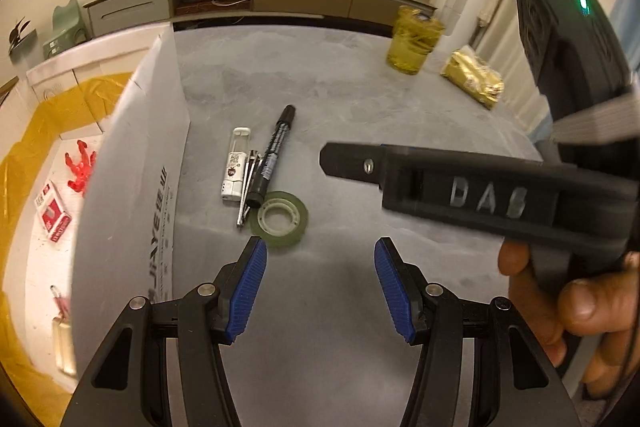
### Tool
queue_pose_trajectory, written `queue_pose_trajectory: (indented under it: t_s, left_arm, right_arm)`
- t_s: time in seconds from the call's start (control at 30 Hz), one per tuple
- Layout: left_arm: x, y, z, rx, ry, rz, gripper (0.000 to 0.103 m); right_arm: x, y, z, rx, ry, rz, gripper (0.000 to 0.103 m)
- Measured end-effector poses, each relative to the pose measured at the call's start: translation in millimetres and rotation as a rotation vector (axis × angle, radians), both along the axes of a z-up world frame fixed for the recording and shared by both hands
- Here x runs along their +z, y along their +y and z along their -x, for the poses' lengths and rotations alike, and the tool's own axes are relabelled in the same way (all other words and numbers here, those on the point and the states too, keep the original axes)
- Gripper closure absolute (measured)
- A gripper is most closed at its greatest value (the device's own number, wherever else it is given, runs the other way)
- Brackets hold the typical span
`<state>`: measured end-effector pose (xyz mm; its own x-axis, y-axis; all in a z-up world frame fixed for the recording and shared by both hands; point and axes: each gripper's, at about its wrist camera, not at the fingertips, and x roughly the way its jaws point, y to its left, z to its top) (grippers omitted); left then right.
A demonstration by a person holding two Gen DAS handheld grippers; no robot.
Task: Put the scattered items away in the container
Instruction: 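Move both grippers back toward the black marker and green tape roll, then grasp the black marker with the right gripper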
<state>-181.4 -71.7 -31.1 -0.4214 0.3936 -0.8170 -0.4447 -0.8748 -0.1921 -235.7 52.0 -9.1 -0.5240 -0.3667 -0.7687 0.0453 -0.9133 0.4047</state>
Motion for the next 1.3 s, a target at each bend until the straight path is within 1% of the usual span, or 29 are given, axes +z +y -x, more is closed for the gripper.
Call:
queue_pose_trajectory:
  t_s: [0.17, 0.27, 0.33, 0.43, 0.47, 0.5, 0.53, 0.57, 0.6, 0.63, 0.67, 0.73, 0.8, 0.9, 0.93, 1.0, 1.03, 1.07, 1.1, 1.23, 1.3]
  left_arm:
    - [-23, -3, 22, 0.061, -0.028, -0.029, 0.045]
    - [-34, -3, 32, 0.077, -0.037, -0.036, 0.045]
    - [-39, -1, 36, 0.075, -0.037, -0.045, 0.045]
    - [-46, 3, 40, 0.068, -0.031, -0.041, 0.045]
    - [-46, 4, 41, 0.066, -0.01, -0.037, 0.045]
    - [-47, 6, 41, 0.059, 0.003, -0.028, 0.045]
    - [-48, 8, 42, 0.054, 0.009, -0.022, 0.045]
    - [-49, 8, 42, 0.045, 0.01, -0.024, 0.045]
    - [-48, 9, 41, 0.035, 0.017, -0.028, 0.047]
    - [-48, 10, 40, 0.023, 0.017, -0.028, 0.06]
    - [-48, 11, 39, 0.01, 0.015, -0.027, 0.069]
    - [-48, 11, 36, -0.011, 0.007, -0.037, 0.072]
    - [-48, 11, 32, -0.02, 0.006, -0.038, 0.072]
    - [-46, 8, 27, -0.027, 0.003, -0.041, 0.072]
    - [-46, 7, 25, -0.03, 0.003, -0.041, 0.07]
    - [-44, 3, 19, -0.043, 0.007, -0.036, 0.058]
    - [-42, 1, 14, -0.046, 0.024, -0.031, 0.046]
    - [-40, 0, 10, -0.041, 0.045, -0.025, 0.04]
    - [-37, -1, 6, -0.038, 0.063, -0.024, 0.039]
    - [-33, 8, 1, -0.087, 0.069, -0.054, 0.039]
    - [-33, 17, 1, -0.111, 0.083, -0.043, 0.039]
  right_arm:
    - [-20, 0, 42, -0.005, -0.054, -0.014, 0.052]
    - [-34, -1, 65, -0.002, -0.085, -0.043, 0.052]
    - [-42, -3, 76, 0.006, -0.095, -0.046, 0.052]
    - [-53, -12, 91, 0.039, -0.1, -0.08, 0.052]
    - [-54, -14, 93, 0.05, -0.085, -0.101, 0.052]
    - [-54, -17, 95, 0.061, -0.077, -0.128, 0.055]
    - [-54, -20, 96, 0.072, -0.074, -0.153, 0.059]
    - [-55, -21, 96, 0.088, -0.075, -0.173, 0.07]
    - [-55, -21, 96, 0.099, -0.077, -0.197, 0.074]
    - [-55, -22, 95, 0.106, -0.079, -0.224, 0.076]
    - [-55, -22, 92, 0.115, -0.079, -0.248, 0.078]
    - [-54, -22, 86, 0.126, -0.079, -0.285, 0.082]
    - [-53, -21, 81, 0.138, -0.08, -0.292, 0.089]
    - [-52, -16, 76, 0.138, -0.079, -0.295, 0.089]
    - [-52, -15, 75, 0.136, -0.078, -0.297, 0.089]
    - [-51, -8, 71, 0.128, -0.073, -0.279, 0.087]
    - [-50, -6, 70, 0.129, -0.07, -0.263, 0.084]
    - [-47, -3, 67, 0.127, -0.067, -0.246, 0.074]
    - [-46, 1, 64, 0.125, -0.063, -0.237, 0.068]
    - [-41, 12, 53, 0.116, -0.057, -0.233, 0.068]
    - [-43, 14, 49, 0.121, -0.067, -0.232, 0.068]
